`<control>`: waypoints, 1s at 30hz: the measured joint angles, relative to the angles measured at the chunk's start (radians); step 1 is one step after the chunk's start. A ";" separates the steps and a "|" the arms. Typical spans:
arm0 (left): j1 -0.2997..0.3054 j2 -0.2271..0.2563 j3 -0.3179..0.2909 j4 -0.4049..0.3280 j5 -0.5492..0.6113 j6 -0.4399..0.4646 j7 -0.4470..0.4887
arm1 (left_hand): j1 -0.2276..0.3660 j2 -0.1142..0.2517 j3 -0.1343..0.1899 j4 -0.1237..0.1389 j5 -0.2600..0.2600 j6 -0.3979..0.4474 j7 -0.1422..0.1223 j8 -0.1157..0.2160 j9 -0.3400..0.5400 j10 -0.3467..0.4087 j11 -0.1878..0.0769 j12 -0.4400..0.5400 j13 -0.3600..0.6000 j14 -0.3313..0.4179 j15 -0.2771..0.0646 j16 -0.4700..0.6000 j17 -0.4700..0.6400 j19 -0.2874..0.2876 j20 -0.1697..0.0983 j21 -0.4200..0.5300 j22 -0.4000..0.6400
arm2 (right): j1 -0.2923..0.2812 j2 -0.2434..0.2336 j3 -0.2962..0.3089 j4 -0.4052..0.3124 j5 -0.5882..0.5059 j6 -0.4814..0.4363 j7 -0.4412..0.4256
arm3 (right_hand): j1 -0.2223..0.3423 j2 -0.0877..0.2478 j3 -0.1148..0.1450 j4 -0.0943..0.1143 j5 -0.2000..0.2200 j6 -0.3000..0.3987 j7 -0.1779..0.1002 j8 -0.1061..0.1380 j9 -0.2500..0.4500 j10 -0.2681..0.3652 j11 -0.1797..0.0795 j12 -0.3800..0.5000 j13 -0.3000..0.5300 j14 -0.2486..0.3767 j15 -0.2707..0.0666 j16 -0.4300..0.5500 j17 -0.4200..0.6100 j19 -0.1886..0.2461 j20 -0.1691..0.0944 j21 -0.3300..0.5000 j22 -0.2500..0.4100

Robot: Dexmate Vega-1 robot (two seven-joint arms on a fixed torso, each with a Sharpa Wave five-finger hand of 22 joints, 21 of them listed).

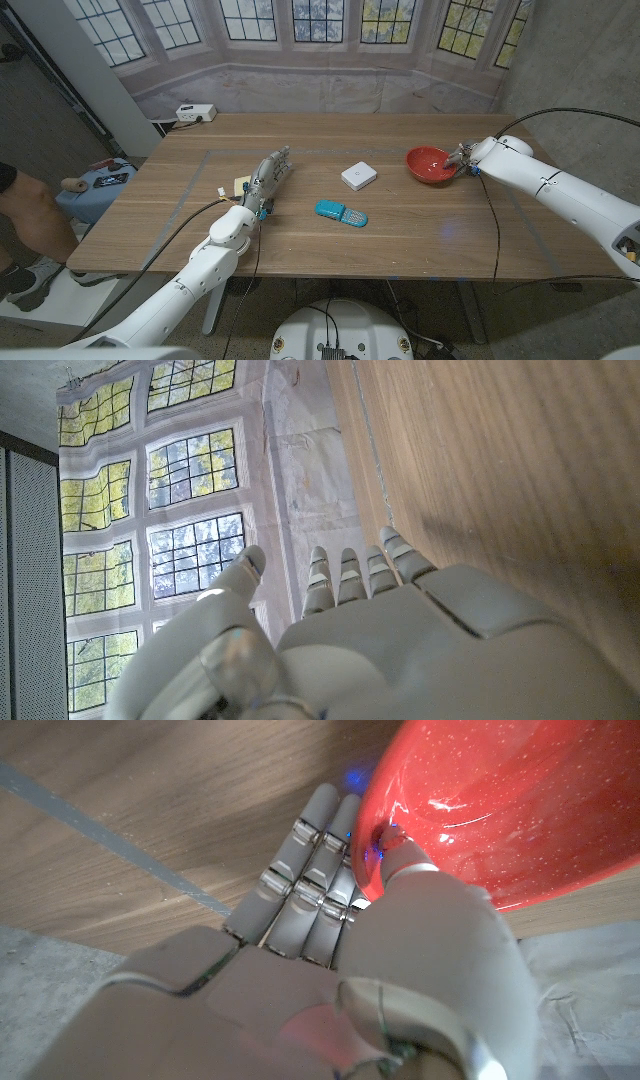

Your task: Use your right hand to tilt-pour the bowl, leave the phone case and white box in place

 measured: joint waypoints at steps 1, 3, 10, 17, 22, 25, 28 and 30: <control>0.000 0.001 -0.001 0.000 -0.001 0.001 0.000 | 0.000 0.000 0.000 0.000 0.000 0.000 0.000 0.000 0.000 0.000 0.000 0.000 0.000 0.000 0.000 0.000 0.000 0.000 0.000 0.000 0.000 | 0.001 0.000 -0.001 -0.001 0.000 -0.003 0.003 | -0.001 0.001 0.000 0.000 0.000 -0.003 0.003 0.000 0.000 0.000 0.000 0.000 0.000 -0.001 0.001 0.000 0.000 0.000 0.000 0.000 0.000; 0.001 0.004 -0.003 -0.001 -0.002 0.001 -0.001 | 0.000 0.000 0.000 0.000 0.000 0.000 0.000 0.000 0.000 0.000 0.000 0.000 0.000 0.000 0.000 0.000 0.000 0.000 0.000 0.000 0.000 | 0.003 -0.001 -0.002 -0.001 0.000 -0.004 0.006 | -0.009 -0.007 0.000 0.000 0.000 -0.012 0.005 0.000 -0.002 -0.009 0.005 -0.001 0.002 -0.013 0.005 -0.003 0.000 -0.002 0.002 -0.004 0.000; 0.002 0.009 -0.006 -0.003 -0.008 0.007 -0.008 | 0.004 -0.004 0.000 0.000 0.000 0.000 0.000 0.000 0.000 0.000 0.000 0.000 0.000 0.000 0.000 0.000 0.000 0.000 0.000 0.000 0.000 | 0.011 -0.002 -0.006 -0.010 0.000 -0.015 0.019 | -0.025 -0.004 0.000 0.000 0.000 -0.042 0.016 -0.005 -0.005 -0.035 0.017 -0.012 0.000 -0.043 0.018 -0.013 0.000 -0.023 0.003 -0.012 -0.005; 0.001 0.013 -0.009 -0.003 -0.015 0.012 -0.016 | 0.004 -0.004 0.000 0.000 0.000 0.000 0.000 0.000 0.000 0.000 0.000 0.000 0.000 0.000 0.000 0.000 0.000 0.000 0.000 0.000 0.000 | 0.018 -0.004 -0.009 -0.020 0.001 -0.025 0.029 | -0.039 -0.011 -0.006 -0.006 0.000 -0.067 0.020 -0.005 -0.009 -0.062 0.022 -0.022 -0.003 -0.073 0.028 -0.017 0.000 -0.041 0.013 -0.023 -0.005; -0.001 0.018 -0.010 -0.004 -0.021 0.018 -0.023 | 0.004 -0.004 0.000 0.000 0.000 0.004 0.004 0.000 0.000 0.005 0.005 0.000 0.000 0.006 0.006 0.000 0.000 0.002 0.002 0.000 0.000 | 0.022 -0.006 -0.010 -0.028 0.004 -0.029 0.037 | -0.052 -0.008 -0.006 -0.006 0.004 -0.107 0.025 -0.005 -0.009 -0.106 0.041 -0.043 -0.011 -0.126 0.045 -0.025 0.003 -0.078 0.024 -0.043 -0.005; -0.001 0.021 -0.011 -0.007 -0.023 0.023 -0.025 | 0.004 -0.004 0.000 0.000 0.000 0.004 0.004 0.000 0.000 0.003 0.011 0.000 0.000 0.009 0.009 0.000 0.000 0.004 0.004 0.000 0.000 | 0.023 -0.009 -0.010 -0.031 0.008 -0.029 0.041 | -0.059 -0.012 -0.006 -0.006 0.005 -0.126 0.032 -0.005 -0.012 -0.129 0.050 -0.055 -0.018 -0.155 0.055 -0.030 0.000 -0.094 0.033 -0.052 -0.005; -0.002 0.024 -0.011 -0.009 -0.024 0.028 -0.027 | 0.004 -0.004 0.000 0.000 0.000 0.004 0.004 0.000 0.005 0.003 0.011 0.000 0.000 0.011 0.011 0.000 0.000 0.004 0.004 0.000 0.000 | 0.023 -0.011 -0.010 -0.033 0.012 -0.029 0.045 | -0.067 -0.012 -0.005 -0.006 0.005 -0.137 0.034 -0.005 -0.014 -0.143 0.053 -0.059 -0.020 -0.173 0.062 -0.032 -0.005 -0.104 0.036 -0.060 -0.005; -0.004 0.025 -0.011 -0.011 -0.025 0.032 -0.028 | 0.004 -0.004 0.000 0.000 0.000 0.006 0.002 0.000 0.005 0.003 0.011 0.000 0.000 0.011 0.011 0.000 0.000 0.004 0.004 0.000 0.000 | 0.023 -0.014 -0.008 -0.034 0.015 -0.026 0.048 | -0.067 -0.012 -0.006 -0.006 0.005 -0.137 0.034 -0.005 -0.014 -0.146 0.057 -0.063 -0.023 -0.174 0.064 -0.032 -0.009 -0.106 0.038 -0.060 -0.005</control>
